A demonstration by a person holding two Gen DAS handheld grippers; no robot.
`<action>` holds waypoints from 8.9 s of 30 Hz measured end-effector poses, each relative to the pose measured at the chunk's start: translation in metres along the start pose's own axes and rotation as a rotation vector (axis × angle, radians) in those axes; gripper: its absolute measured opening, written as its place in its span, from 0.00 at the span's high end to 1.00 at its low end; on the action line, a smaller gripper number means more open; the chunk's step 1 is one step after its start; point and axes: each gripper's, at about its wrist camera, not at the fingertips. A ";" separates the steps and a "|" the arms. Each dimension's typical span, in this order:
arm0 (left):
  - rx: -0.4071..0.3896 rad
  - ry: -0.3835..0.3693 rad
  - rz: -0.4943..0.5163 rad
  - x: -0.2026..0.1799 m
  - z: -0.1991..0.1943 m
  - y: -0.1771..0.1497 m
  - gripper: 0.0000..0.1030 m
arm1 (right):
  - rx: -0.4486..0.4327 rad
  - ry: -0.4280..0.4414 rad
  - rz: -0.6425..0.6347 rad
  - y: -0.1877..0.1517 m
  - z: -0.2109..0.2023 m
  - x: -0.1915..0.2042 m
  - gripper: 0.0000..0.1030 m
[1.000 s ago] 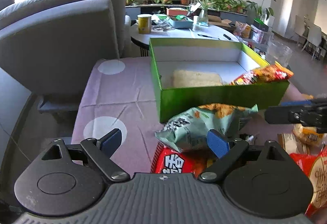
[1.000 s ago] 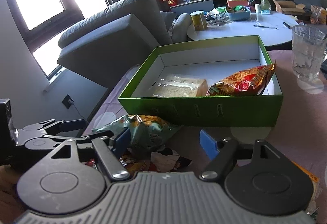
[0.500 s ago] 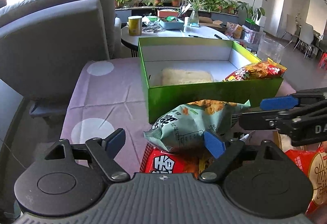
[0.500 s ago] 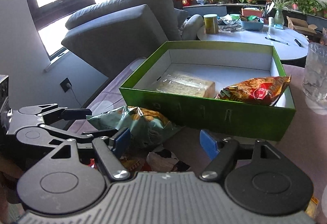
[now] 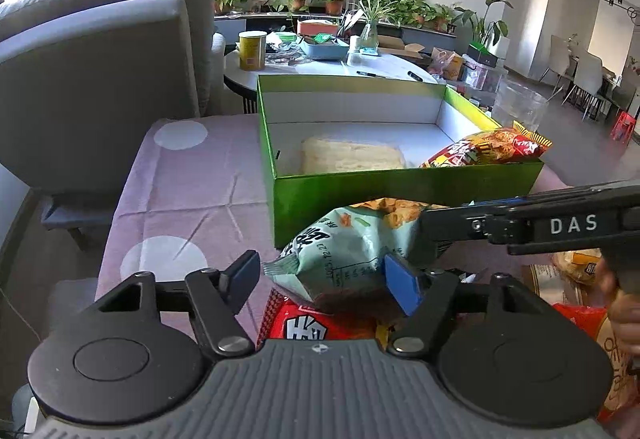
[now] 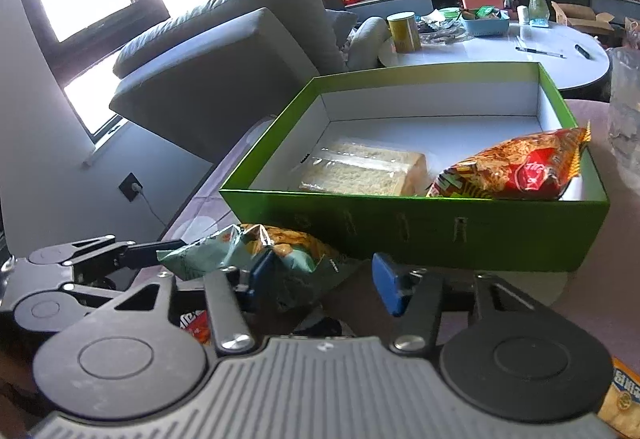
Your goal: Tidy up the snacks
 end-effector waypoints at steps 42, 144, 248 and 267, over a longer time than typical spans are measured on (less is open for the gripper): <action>-0.161 -0.092 0.123 -0.057 -0.049 0.045 0.49 | -0.157 0.101 0.008 0.027 -0.055 0.026 0.37; -0.121 0.082 0.135 0.003 0.086 0.090 0.31 | -0.171 -0.091 0.094 0.080 0.042 -0.048 0.41; 0.127 -0.351 0.156 -0.162 -0.054 -0.074 0.22 | 0.060 -0.123 0.137 -0.092 -0.129 -0.045 0.37; 0.049 -0.355 0.163 -0.161 -0.068 -0.052 0.27 | 0.030 -0.081 0.105 -0.071 -0.127 -0.023 0.49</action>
Point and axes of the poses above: each gripper's, at about its wrist camera, not at the fingertips, and z roughly the way its jaws point, x to its left, y to its top, and after that the axes turned 11 degrees about -x, right-handed
